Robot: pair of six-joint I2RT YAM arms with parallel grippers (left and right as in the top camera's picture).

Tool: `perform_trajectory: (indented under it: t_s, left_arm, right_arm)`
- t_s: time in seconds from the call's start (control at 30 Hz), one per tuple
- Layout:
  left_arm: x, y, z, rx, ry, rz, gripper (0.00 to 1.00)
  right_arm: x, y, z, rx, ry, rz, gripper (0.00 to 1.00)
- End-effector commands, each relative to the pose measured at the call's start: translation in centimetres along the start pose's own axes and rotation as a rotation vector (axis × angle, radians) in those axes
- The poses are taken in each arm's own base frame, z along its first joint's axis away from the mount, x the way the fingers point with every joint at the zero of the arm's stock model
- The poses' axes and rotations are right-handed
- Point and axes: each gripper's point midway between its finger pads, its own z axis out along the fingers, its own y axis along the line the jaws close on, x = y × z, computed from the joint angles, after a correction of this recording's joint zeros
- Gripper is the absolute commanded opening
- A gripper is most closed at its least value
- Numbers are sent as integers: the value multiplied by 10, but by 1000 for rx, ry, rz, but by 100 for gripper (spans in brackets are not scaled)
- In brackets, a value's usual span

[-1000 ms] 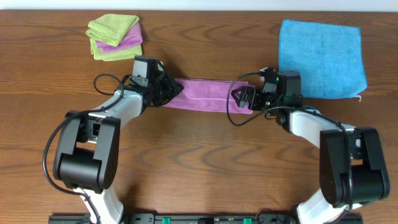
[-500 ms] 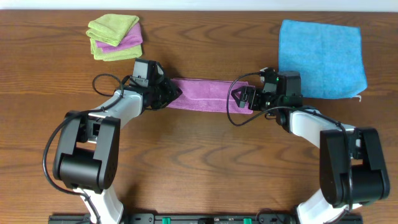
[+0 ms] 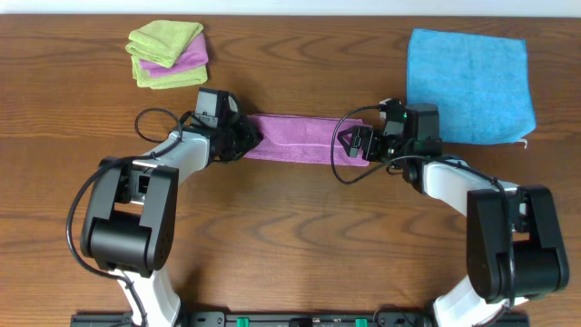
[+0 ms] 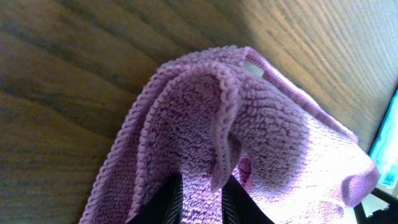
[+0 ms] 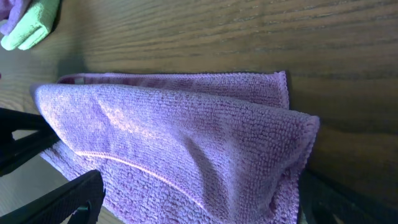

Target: Fold the cloth

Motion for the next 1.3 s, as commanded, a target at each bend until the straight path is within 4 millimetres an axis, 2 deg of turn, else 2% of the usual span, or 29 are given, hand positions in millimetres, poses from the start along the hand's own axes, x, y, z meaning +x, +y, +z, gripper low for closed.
perform_trajectory:
  t_s: [0.0,0.2,0.5,0.83,0.97,1.27]
  left_arm:
    - [-6,-1,4,6,-8,25,22]
    - [-9,-8,4,39,-19,37,24]
    - [-14,-4,4,14,-44,37,26]
    - [-15,-5,4,17,-49,40,6]
    - [-15,-6,3,23,-51,42,6]
    - [-18,-25,-1,129,-24,63,6]
  right_arm:
    - [-12,8,-6,-21,-26,-5,99]
    - [-11,8,-5,-20,-23,-3,99]
    - [-11,8,-6,-20,-23,-4,99]
    - [-11,8,-5,-20,-23,-3,99]
    - [-9,8,-5,-18,-17,0,99]
    - [-4,6,-5,-10,4,13,99]
